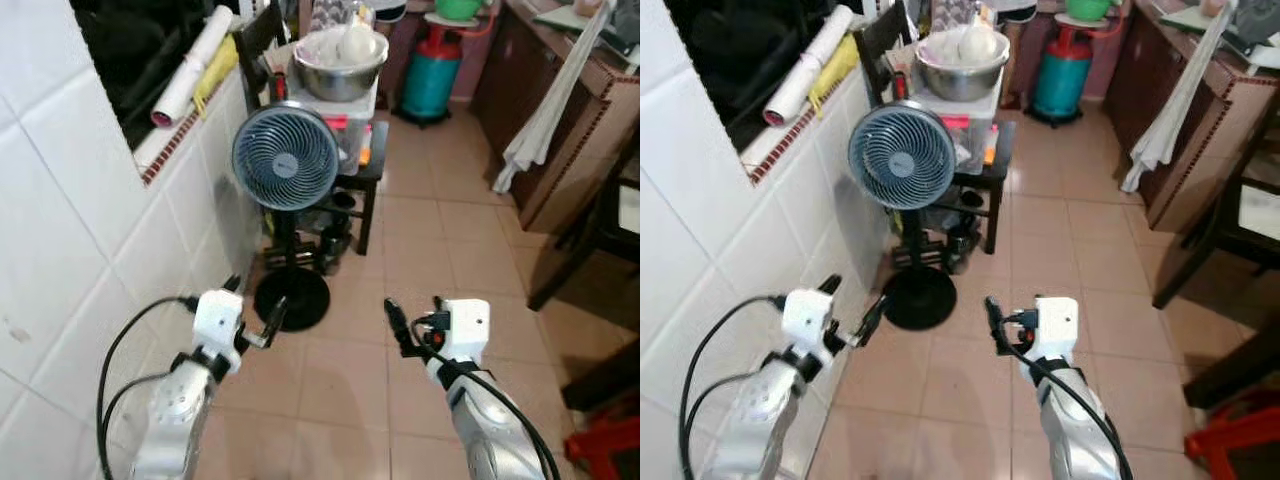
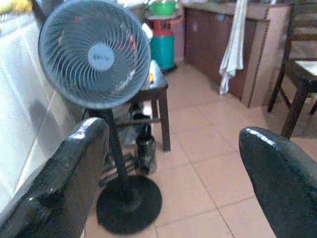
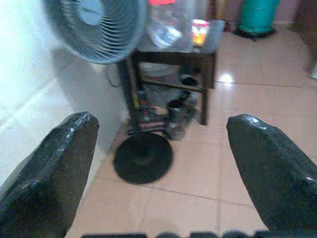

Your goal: Setting the table

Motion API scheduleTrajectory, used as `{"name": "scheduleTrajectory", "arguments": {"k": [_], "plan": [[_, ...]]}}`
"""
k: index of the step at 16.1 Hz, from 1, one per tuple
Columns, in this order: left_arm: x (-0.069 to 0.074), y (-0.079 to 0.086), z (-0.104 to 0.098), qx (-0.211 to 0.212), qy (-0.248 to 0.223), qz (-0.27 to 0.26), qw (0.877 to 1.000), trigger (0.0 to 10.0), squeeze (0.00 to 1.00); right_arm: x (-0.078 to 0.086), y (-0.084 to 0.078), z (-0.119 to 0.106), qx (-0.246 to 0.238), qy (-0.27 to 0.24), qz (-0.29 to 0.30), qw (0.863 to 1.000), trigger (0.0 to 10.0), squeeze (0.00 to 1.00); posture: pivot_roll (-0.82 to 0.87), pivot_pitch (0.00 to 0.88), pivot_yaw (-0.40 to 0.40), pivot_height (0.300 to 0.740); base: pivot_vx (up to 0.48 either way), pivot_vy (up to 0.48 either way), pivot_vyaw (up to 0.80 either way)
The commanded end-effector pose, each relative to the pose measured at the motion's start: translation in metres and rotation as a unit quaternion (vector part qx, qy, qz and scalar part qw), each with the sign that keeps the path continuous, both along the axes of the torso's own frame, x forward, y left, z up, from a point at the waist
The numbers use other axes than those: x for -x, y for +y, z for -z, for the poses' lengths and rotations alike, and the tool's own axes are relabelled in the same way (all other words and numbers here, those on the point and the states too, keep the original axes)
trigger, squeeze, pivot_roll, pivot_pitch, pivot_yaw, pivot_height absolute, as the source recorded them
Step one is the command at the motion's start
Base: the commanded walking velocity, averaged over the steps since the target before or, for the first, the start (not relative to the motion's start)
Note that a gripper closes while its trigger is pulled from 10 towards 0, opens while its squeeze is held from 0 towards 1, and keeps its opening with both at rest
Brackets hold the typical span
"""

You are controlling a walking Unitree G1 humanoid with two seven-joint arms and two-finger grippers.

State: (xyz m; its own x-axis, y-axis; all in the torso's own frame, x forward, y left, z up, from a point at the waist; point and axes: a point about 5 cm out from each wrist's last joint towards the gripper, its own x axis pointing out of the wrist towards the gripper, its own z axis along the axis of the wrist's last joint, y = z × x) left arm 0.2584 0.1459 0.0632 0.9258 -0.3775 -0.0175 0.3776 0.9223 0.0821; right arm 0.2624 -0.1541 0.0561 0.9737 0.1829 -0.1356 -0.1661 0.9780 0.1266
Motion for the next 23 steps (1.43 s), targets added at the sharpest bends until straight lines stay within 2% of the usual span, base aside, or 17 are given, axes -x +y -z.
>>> {"name": "scheduleTrajectory", "arguments": {"k": [1, 2, 4, 7, 10, 13, 18, 23], "plan": [[0.003, -0.003, -0.005, -0.016, -0.007, 0.001, 1.0, 10.0, 0.0, 0.003, -0.002, -0.005, 0.017, -0.008, 0.002, 1.0, 10.0, 0.0, 0.03, 0.048, -0.037, 0.74, 0.0, 0.0, 0.0], [0.005, -0.003, -0.006, -0.014, -0.006, -0.005, 1.0, 10.0, 0.0, 0.004, -0.002, -0.008, 0.015, -0.01, 0.001, 1.0, 10.0, 0.0, 0.03, 0.061, -0.041, 0.74, 0.0, 0.0, 0.0], [0.009, -0.001, -0.004, -0.011, 0.005, -0.014, 1.0, 10.0, 0.0, 0.011, -0.01, -0.01, 0.043, -0.011, -0.011, 0.999, 10.0, 0.0, 0.02, 0.061, -0.044, 0.74, 0.0, 0.0, 0.0], [0.012, -0.003, -0.006, 0.001, 0.02, -0.017, 1.0, 10.0, 0.0, 0.016, -0.024, -0.012, 0.049, -0.002, 0.021, 0.999, 10.0, 0.0, 0.0, 0.061, -0.035, 0.74, 0.0, 0.0, 0.0], [0.005, -0.017, -0.014, 0.015, 0.014, 0.009, 1.0, 10.0, 0.0, 0.014, -0.023, -0.012, 0.05, -0.002, 0.051, 0.997, 10.0, 0.0, -0.02, 0.046, 0.0, 0.74, 0.0, 0.0, -0.8], [0.0, -0.02, -0.018, 0.03, 0.022, 0.026, 0.999, 10.0, 0.0, 0.014, -0.018, -0.014, 0.046, -0.008, 0.065, 0.997, 10.0, 0.0, -0.03, 0.035, 0.007, 0.74, 0.0, 0.0, -0.8], [-0.003, -0.022, -0.02, 0.054, 0.025, 0.025, 0.998, 10.0, 0.0, 0.014, -0.018, -0.013, 0.048, -0.007, 0.078, 0.996, 10.0, 0.0, -0.03, 0.032, -0.005, 0.74, 0.0, 0.0, -0.8], [-0.004, -0.026, -0.022, 0.068, 0.028, 0.032, 0.997, 10.0, 0.0, 0.013, -0.019, -0.018, 0.056, -0.017, 0.072, 0.996, 10.0, 0.0, -0.01, 0.018, -0.026, 0.74, 0.273, 0.0, -0.8]]}}
